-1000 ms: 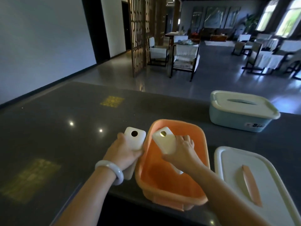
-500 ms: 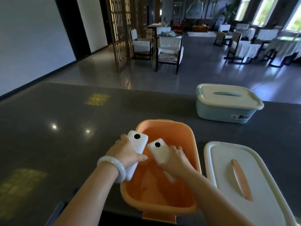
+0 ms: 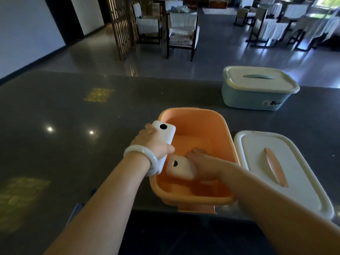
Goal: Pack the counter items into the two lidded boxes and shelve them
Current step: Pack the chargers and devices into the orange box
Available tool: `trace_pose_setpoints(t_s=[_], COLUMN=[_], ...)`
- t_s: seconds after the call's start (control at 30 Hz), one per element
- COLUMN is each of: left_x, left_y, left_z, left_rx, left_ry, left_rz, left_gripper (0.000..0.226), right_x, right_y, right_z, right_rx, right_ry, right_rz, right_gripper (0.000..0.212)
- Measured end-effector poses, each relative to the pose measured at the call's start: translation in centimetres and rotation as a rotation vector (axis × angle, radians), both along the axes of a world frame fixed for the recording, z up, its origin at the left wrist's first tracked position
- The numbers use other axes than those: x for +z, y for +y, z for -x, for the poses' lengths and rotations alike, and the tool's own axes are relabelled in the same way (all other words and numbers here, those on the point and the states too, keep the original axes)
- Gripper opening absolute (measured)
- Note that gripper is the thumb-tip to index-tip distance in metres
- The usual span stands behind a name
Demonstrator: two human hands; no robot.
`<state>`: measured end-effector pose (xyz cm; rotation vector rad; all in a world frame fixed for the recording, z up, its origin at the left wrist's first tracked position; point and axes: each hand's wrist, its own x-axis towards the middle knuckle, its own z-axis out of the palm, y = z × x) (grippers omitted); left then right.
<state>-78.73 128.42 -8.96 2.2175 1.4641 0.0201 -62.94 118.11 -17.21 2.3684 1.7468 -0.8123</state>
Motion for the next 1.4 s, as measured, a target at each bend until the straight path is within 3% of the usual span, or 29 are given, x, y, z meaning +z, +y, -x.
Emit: trace_pose_setpoints(t_s=[0.27, 0.47, 0.77, 1.4], left_x=[-0.7, -1.2, -1.3, -1.2], left_y=[0.9, 0.9, 1.1, 0.8], left_z=[0.1, 0.1, 0.2, 0.6], left_rx=[0.009, 0.008, 0.001, -0.03], left_ry=[-0.056, -0.066, -0.065, -0.064], left_rz=[0.061, 0.033, 0.034, 0.015], left_gripper=[0.067, 0.074, 0.074, 0.075], right_x=[-0.8, 0.2, 0.5, 0.2], right_y=[0.4, 1.0, 0.8, 0.6], right_z=[0.9, 0.7, 0.2, 0.3], right_rx=[0.108, -0.059, -0.051, -0.011], right_ry=[-0.03, 0.16, 0.306, 0.328], right_rz=[0.061, 0.02, 0.122, 0.196], right_gripper=[0.088, 0.062, 0.056, 0.059])
